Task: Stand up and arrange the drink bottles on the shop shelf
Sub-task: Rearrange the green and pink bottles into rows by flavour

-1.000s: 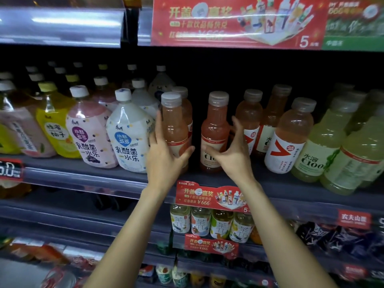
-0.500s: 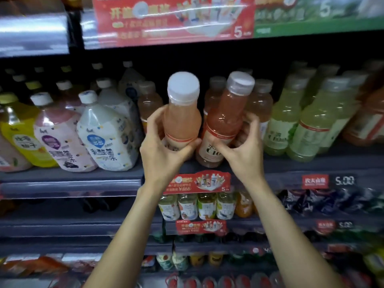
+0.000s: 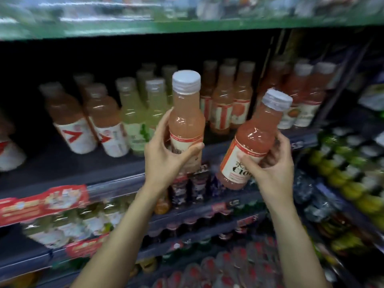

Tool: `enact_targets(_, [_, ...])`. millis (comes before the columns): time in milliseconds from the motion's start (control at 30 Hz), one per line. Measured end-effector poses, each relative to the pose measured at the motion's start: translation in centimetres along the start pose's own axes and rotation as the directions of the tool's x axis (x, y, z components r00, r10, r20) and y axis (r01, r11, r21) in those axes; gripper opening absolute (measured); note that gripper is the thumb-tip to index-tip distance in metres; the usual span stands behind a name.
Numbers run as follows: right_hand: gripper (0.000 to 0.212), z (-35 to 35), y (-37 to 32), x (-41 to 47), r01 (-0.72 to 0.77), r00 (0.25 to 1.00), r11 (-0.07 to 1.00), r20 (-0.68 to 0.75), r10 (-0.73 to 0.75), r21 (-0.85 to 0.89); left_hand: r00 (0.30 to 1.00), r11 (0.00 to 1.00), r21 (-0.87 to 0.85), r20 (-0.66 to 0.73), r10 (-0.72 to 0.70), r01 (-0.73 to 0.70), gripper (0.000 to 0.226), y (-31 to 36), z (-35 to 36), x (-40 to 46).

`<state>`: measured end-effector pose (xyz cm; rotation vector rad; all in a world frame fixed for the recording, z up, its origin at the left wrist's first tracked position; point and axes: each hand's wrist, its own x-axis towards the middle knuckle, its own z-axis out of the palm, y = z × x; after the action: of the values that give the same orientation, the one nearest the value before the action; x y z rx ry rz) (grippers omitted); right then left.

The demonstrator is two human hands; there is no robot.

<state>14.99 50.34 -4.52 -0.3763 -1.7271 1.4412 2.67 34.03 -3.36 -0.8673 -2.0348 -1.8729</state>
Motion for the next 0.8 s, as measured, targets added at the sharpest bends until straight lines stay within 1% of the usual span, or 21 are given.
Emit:
enact_targets(100, [0.068, -5.5, 0.9, 2.5, -0.013, 0.999, 1.0, -0.04, 0.013, 0.012, 0.999, 0.998, -0.049, -0.021, -0.045, 0.044, 0.085, -0.6, 6.9, 1.4])
enact_targets(233, [0.067, -10.7, 2.0, 5.9, 0.006, 0.997, 1.0, -0.083, -0.005, 0.012, 0.995, 0.996, -0.014, -0.051, -0.088, 0.088, 0.074, -1.6, 13.9, 3.1])
enact_targets(267, [0.067, -11.7, 2.1, 6.8, 0.006, 0.996, 1.0, -0.091, -0.004, 0.021, 0.993, 0.996, -0.005, -0.075, -0.095, 0.094, 0.075, -1.7, 15.3, 3.5])
enact_targets(367, [0.067, -13.9, 2.8, 9.5, 0.02, 0.991, 0.999, -0.135, -0.016, 0.029, 0.983, 0.992, 0.052, -0.147, -0.106, 0.114, 0.087, -2.4, 17.9, 4.5])
enact_targets(467, [0.069, -14.2, 3.5, 12.1, 0.068, 0.982, 0.997, -0.18, -0.062, 0.027, 0.979, 0.983, 0.128, -0.174, -0.109, 0.132, 0.091, -3.1, 19.0, 5.1])
enact_targets(533, [0.071, -13.3, 3.9, 13.7, 0.107, 0.976, 0.994, -0.19, -0.108, -0.014, 0.977, 0.977, 0.172, -0.19, -0.093, 0.126, 0.09, -3.4, 19.3, 5.2])
enact_targets(633, [0.073, -10.7, 4.7, 15.8, 0.156, 0.977, 0.984, -0.13, -0.166, -0.085, 0.97, 0.963, 0.235, -0.23, -0.078, 0.133, 0.087, -3.6, 19.5, 5.6])
enact_targets(700, [0.074, -8.8, 5.5, 16.8, 0.22, 0.969, 0.955, -0.071, -0.238, -0.198, 0.969, 0.955, 0.262, -0.235, -0.081, 0.143, 0.087, -3.7, 19.4, 5.7])
enact_targets(800, [0.072, -6.9, 6.9, 17.6, 0.311, 0.937, 0.863, -0.021, -0.348, -0.398, 0.971, 0.941, 0.305, -0.226, -0.077, 0.146, 0.089, -3.8, 19.2, 5.8])
